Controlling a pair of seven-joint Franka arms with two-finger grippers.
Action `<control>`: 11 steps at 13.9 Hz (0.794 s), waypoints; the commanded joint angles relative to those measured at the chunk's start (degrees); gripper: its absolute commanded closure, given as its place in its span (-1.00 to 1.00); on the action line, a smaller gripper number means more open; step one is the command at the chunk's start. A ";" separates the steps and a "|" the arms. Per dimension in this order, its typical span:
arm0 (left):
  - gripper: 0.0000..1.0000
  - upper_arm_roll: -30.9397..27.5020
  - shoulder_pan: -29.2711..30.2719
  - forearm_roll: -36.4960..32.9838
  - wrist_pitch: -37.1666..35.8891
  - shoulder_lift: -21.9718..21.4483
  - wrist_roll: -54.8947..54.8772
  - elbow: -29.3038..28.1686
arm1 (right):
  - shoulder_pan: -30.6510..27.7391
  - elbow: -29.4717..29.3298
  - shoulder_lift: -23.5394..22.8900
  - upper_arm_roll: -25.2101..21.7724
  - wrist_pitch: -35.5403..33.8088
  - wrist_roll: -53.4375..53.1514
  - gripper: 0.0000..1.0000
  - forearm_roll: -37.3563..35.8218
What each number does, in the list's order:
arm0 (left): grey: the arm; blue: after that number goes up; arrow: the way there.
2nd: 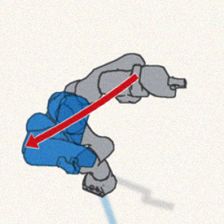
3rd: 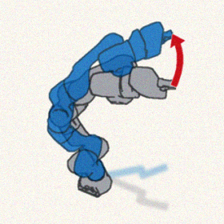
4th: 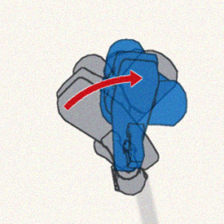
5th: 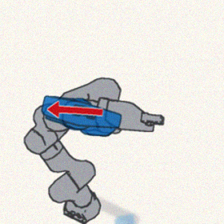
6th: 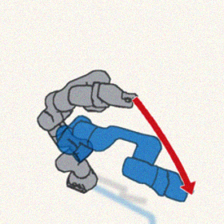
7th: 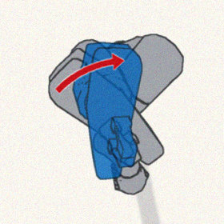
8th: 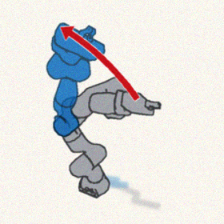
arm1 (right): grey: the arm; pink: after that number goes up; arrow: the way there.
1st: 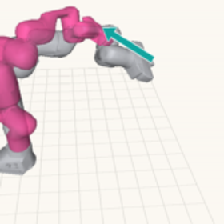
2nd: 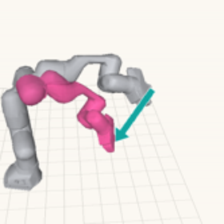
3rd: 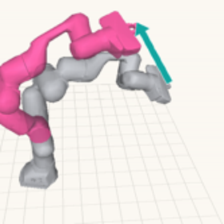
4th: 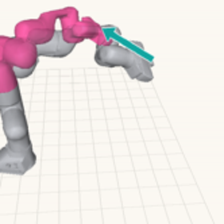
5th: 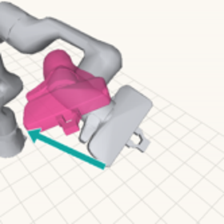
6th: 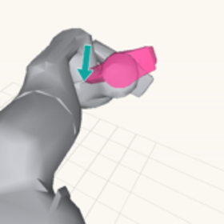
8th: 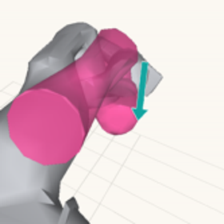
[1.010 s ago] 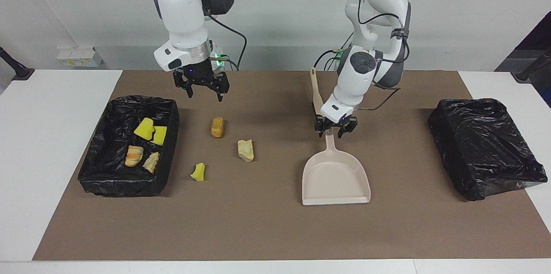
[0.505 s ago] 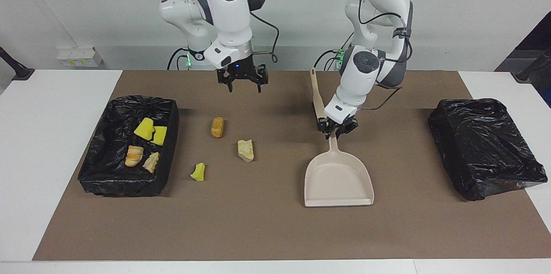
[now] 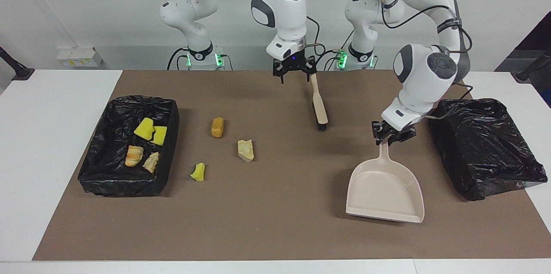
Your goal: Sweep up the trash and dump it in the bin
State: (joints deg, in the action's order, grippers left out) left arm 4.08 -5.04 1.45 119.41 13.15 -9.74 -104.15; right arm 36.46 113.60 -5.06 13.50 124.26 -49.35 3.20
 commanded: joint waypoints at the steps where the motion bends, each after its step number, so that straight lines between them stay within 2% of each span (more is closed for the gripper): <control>1: 1.00 0.58 2.57 -4.34 -1.80 1.53 -12.01 2.46 | 4.92 -1.01 -5.73 -0.40 4.82 -3.98 -1.00 -1.95; 3: 1.00 0.58 5.20 -4.44 -2.25 1.53 -18.70 2.02 | 7.56 -1.54 -8.99 -0.41 8.09 -7.94 -1.00 -4.50; 6: 1.00 0.58 8.29 -4.36 -1.64 1.44 -37.68 1.49 | 10.64 -1.10 -10.84 -0.49 7.83 -8.39 -0.92 -5.04; 8: 1.00 0.58 9.08 -4.44 -1.90 1.26 -39.48 1.31 | 10.74 -0.84 -10.76 -0.49 6.96 -8.30 -0.76 -5.39; 9: 1.00 0.58 9.09 -4.79 -1.90 1.35 -39.66 1.31 | 10.74 -0.84 -10.76 -0.49 6.78 -8.30 -0.60 -5.39; 10: 1.00 0.58 9.17 -4.88 -1.98 1.35 -39.75 1.40 | 10.74 -0.84 -10.76 -0.49 6.78 -8.30 -0.36 -5.39; 11: 1.00 0.58 9.00 -5.75 -2.07 1.35 -39.83 1.49 | 10.74 -0.84 -10.76 -0.41 6.78 -8.30 0.12 -5.39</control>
State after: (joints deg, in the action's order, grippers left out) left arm 4.09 3.61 -2.43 118.39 14.22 -48.67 -103.70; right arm 47.09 113.20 -15.81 13.29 131.75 -56.21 -1.14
